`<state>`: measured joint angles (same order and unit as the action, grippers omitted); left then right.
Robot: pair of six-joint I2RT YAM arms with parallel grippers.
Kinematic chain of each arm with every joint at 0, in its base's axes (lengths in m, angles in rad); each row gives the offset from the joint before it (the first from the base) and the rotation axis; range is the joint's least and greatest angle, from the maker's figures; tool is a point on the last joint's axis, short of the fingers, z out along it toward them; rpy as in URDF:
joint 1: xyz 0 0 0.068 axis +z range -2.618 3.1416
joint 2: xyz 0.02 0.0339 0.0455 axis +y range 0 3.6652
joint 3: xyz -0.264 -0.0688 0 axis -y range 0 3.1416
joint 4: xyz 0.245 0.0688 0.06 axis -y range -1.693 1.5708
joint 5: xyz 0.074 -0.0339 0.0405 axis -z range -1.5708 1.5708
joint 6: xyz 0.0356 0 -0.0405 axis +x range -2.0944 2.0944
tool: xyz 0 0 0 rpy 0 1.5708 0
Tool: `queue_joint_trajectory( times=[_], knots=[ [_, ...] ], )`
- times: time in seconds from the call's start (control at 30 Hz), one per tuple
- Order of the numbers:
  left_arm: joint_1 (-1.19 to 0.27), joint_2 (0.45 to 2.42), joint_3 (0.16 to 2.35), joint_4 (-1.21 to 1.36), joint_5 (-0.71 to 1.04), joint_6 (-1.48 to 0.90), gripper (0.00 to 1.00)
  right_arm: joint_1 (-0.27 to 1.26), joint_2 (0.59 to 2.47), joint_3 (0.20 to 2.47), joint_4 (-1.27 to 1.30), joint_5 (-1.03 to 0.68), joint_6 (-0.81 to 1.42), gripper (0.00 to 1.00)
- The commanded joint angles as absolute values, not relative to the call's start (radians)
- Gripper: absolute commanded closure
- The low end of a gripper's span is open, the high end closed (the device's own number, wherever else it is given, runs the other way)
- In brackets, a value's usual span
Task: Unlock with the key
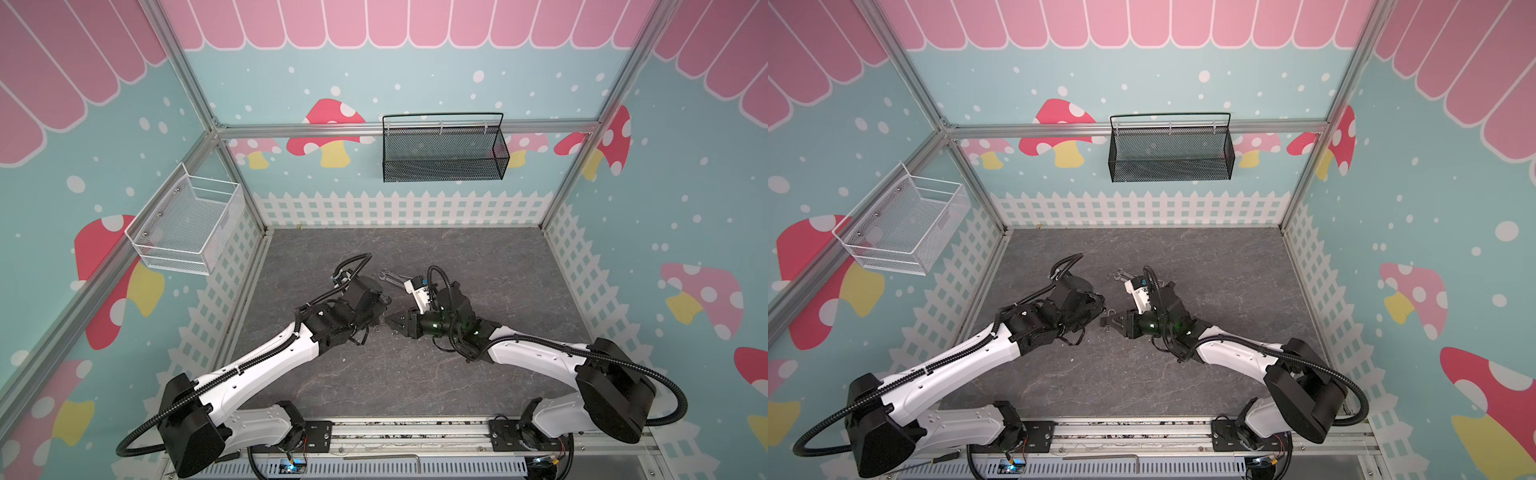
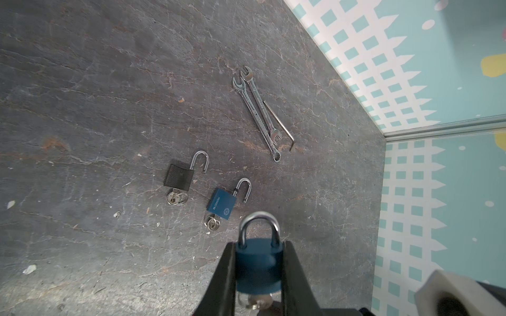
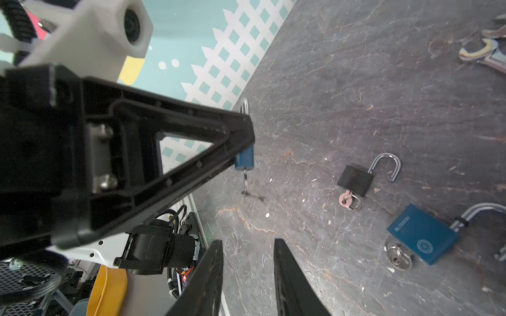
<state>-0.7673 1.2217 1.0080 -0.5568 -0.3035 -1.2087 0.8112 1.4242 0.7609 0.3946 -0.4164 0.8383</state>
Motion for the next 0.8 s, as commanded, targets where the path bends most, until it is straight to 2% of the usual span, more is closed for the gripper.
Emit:
queue_joint_trajectory(
  times=[0.0,0.5,0.77],
  knots=[
    [-0.77,1.192,0.997,-0.523,-0.325,-1.228,1.0,0.804,1.443,0.808,0.435,-0.396,0.836,0.67],
    [-0.792,1.181,0.988,-0.483,-0.281,-1.245,1.0,0.802,1.474,0.841,0.455,-0.393,0.859,0.75],
    [-0.802,1.161,0.986,-0.483,-0.294,-1.254,1.0,0.799,1.474,0.834,0.452,-0.386,0.871,0.86]
  ],
)
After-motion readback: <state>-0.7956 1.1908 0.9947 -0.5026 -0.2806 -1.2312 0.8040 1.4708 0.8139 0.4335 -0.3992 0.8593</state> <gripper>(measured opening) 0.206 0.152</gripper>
